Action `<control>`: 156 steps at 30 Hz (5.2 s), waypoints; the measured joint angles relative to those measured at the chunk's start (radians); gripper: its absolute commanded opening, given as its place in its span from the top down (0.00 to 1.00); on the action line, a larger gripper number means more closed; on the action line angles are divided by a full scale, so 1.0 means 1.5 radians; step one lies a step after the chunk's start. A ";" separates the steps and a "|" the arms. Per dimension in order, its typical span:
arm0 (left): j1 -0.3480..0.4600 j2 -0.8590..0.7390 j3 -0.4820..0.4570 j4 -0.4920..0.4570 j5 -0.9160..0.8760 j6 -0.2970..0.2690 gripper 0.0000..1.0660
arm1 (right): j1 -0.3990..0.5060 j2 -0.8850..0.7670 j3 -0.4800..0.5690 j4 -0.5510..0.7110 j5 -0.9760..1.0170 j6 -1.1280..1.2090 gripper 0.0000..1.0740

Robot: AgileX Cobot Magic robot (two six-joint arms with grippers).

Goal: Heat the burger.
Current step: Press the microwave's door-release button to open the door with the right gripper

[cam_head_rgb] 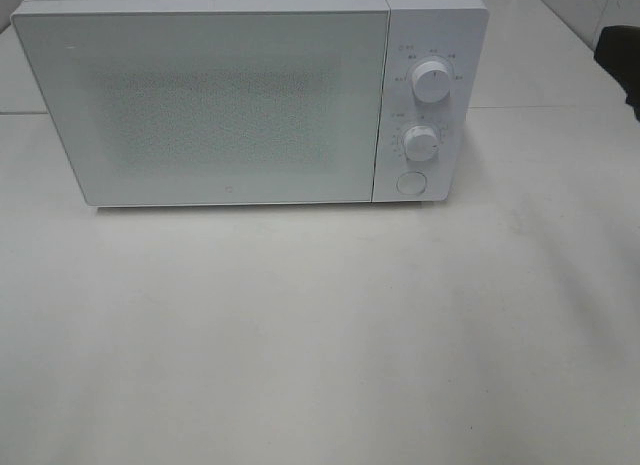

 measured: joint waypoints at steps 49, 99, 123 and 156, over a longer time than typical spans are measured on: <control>0.000 0.000 0.000 0.000 0.000 0.000 0.06 | 0.349 0.535 0.022 0.526 -0.619 -0.231 0.30; 0.000 0.000 0.000 0.000 0.000 0.000 0.06 | 0.388 0.589 -0.033 0.569 -0.513 0.675 0.77; 0.000 0.000 0.000 0.000 0.000 0.000 0.06 | 0.369 0.699 -0.102 0.579 -0.485 0.790 1.00; 0.000 0.000 0.000 0.000 0.000 0.000 0.06 | 0.249 0.851 -0.287 0.509 -0.431 0.831 1.00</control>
